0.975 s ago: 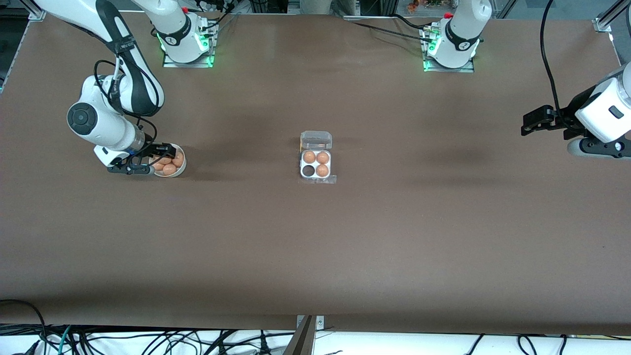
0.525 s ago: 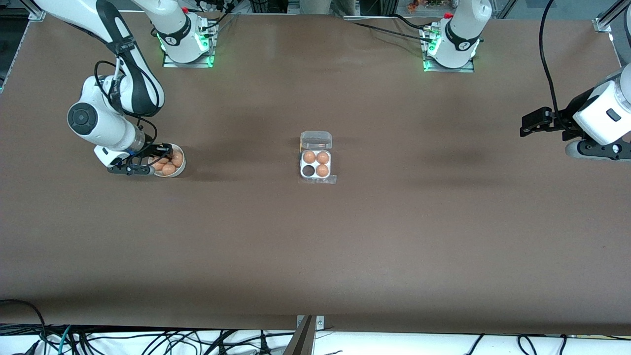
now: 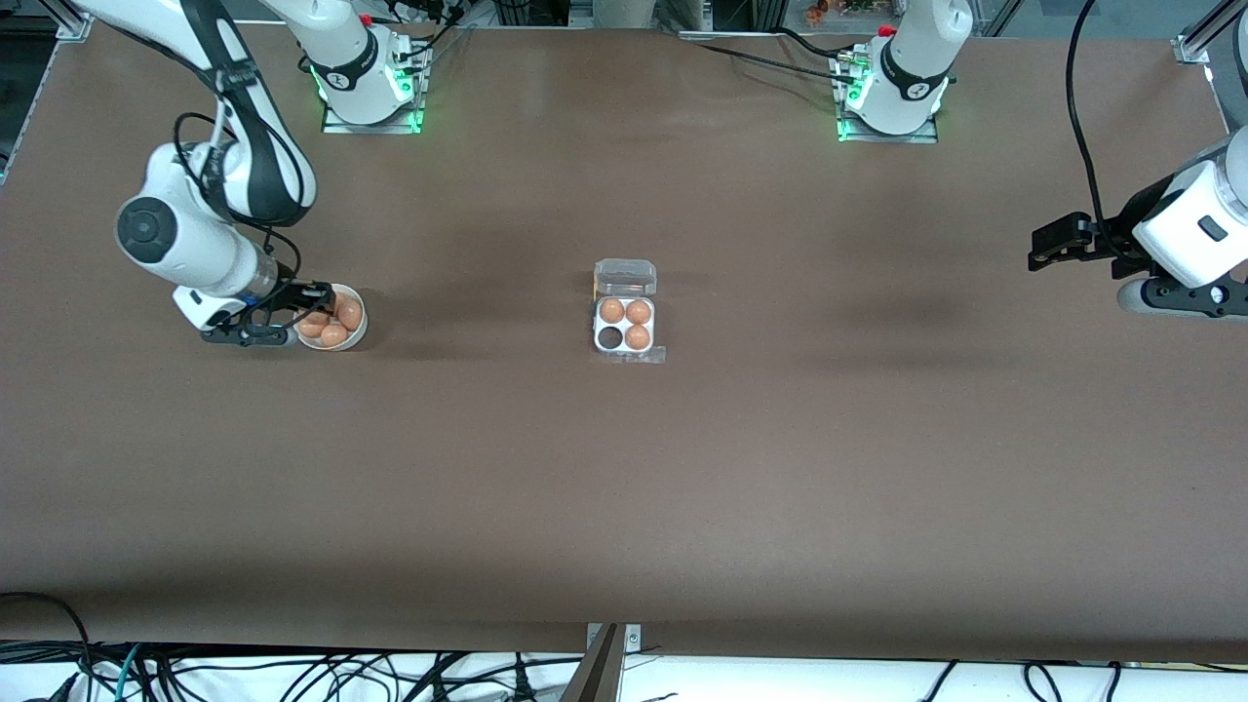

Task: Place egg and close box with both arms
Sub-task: 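Grasp one brown egg with the right gripper and lift it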

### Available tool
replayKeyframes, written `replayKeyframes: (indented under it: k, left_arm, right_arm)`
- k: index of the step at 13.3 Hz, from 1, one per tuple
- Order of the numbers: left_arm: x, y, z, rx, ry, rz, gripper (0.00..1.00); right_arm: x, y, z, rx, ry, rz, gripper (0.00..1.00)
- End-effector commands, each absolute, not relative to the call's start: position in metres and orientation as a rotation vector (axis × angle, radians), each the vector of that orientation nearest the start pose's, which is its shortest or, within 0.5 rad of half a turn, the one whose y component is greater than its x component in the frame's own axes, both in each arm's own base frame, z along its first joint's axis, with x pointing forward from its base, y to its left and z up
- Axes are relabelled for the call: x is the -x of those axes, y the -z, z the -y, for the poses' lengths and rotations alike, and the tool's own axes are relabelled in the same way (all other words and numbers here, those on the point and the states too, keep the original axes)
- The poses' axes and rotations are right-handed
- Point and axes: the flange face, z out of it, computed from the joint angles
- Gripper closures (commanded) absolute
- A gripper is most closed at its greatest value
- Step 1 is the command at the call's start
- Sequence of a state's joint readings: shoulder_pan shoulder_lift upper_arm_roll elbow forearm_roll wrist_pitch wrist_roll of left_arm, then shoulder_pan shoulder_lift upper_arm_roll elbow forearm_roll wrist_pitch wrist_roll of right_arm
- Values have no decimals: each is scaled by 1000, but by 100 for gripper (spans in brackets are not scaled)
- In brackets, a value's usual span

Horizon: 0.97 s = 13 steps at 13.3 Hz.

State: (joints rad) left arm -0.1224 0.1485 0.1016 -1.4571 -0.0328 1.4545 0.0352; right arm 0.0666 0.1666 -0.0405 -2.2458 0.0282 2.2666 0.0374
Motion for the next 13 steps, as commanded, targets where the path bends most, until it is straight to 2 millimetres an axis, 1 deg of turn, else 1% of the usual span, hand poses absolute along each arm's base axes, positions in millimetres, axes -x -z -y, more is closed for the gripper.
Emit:
replayKeyframes:
  k: [1, 2, 4, 6, 7, 8, 9, 10, 11, 12, 13]
  left_arm:
    - [-588, -589, 18, 3160, -216, -115, 0]
    - [-588, -589, 18, 3160, -216, -115, 0]
    - [-588, -589, 18, 3160, -216, -115, 1]
    - [-588, -589, 18, 3160, -216, -115, 0]
    - [-588, -589, 18, 3160, -216, -115, 0]
    - [-588, -589, 18, 3160, -216, -115, 0]
    - [-588, -589, 18, 3160, -216, -115, 0]
    - [-588, -589, 18, 3160, -216, -115, 0]
    - [-588, -589, 18, 3160, -216, -115, 0]
    - [-588, -589, 18, 3160, -216, -115, 0]
    - [-588, -589, 18, 3160, -216, -115, 0]
  right_arm:
    - [-543, -364, -11, 3108, -292, -39, 100]
    - [-554, -396, -10, 3105, -313, -42, 100]
    - [-569, -459, -3, 3102, -325, -58, 100]
    - [-577, -527, 0, 3104, -296, -64, 100]
    - [-575, -552, -2, 3102, -299, -59, 100]
    - [-575, -573, -2, 3104, -282, -61, 100]
    - [-575, -584, -8, 3105, -273, -71, 100]
    - [-576, -587, -14, 3104, -267, -101, 100]
    - [-578, -585, -32, 3108, -269, -116, 100]
    - [-582, -581, -63, 3113, -267, -128, 100]
    - [-587, -572, -92, 3116, -280, -172, 100]
